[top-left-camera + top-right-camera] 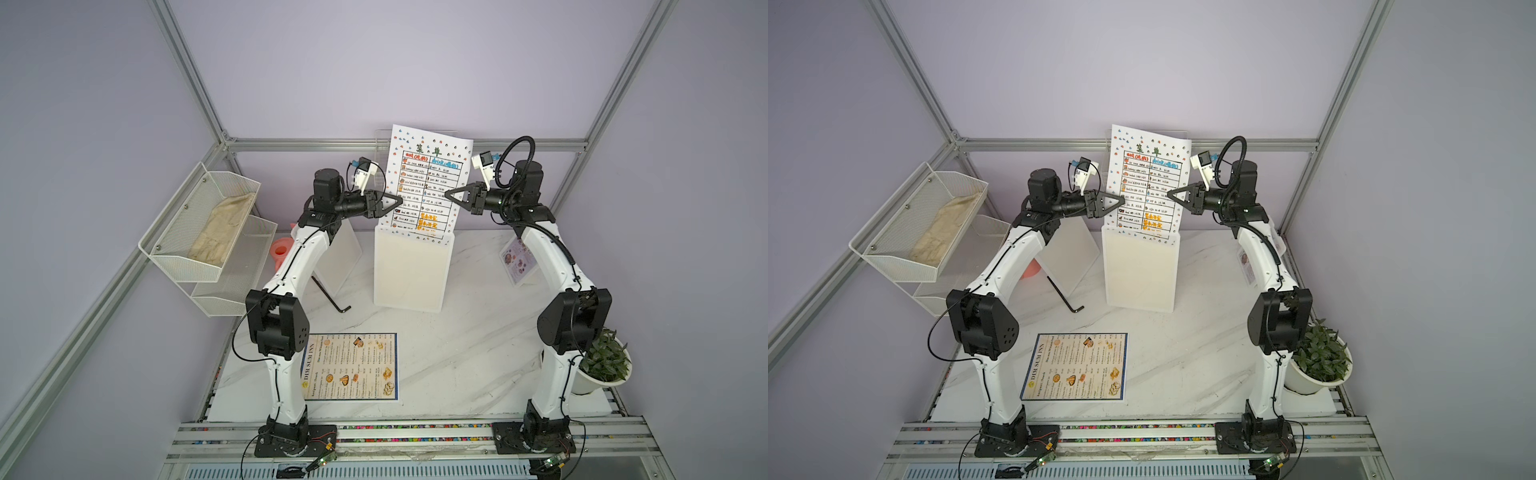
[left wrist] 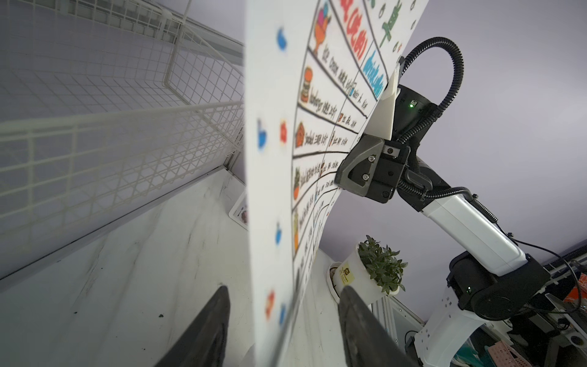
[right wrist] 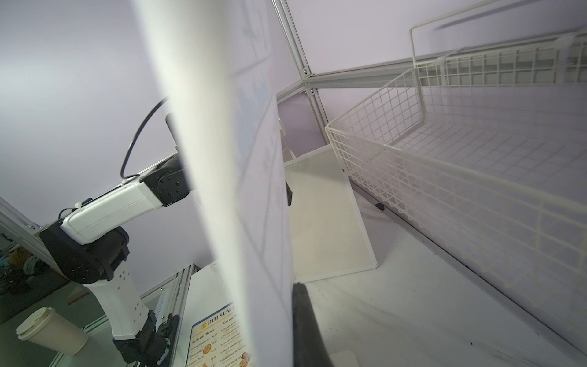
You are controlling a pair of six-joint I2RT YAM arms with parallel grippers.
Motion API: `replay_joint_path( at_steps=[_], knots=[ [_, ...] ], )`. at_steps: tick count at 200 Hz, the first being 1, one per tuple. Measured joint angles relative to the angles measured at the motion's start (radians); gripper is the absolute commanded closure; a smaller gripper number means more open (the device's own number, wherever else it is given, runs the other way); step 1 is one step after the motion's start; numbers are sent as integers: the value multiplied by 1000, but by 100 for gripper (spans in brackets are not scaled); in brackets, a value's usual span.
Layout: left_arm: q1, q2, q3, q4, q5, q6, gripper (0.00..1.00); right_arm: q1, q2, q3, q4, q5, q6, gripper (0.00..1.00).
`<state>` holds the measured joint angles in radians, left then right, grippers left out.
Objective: Insert the menus into the narrow rack
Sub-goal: Insert the menu into the narrow rack.
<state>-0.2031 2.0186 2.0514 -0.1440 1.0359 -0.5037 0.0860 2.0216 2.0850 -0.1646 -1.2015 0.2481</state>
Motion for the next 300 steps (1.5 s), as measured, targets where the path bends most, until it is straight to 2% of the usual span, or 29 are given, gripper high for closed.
replay_joint_path(
  at_steps=[80,200,300],
  knots=[
    [13,0,0,0,-3,0,45,5,13,46,-55,2,-34,100],
    [13,0,0,0,-11,0,56,6,13,88,-192,45,-135,100],
    [12,0,0,0,-16,0,57,6,13,90,-204,62,-154,100]
  ],
)
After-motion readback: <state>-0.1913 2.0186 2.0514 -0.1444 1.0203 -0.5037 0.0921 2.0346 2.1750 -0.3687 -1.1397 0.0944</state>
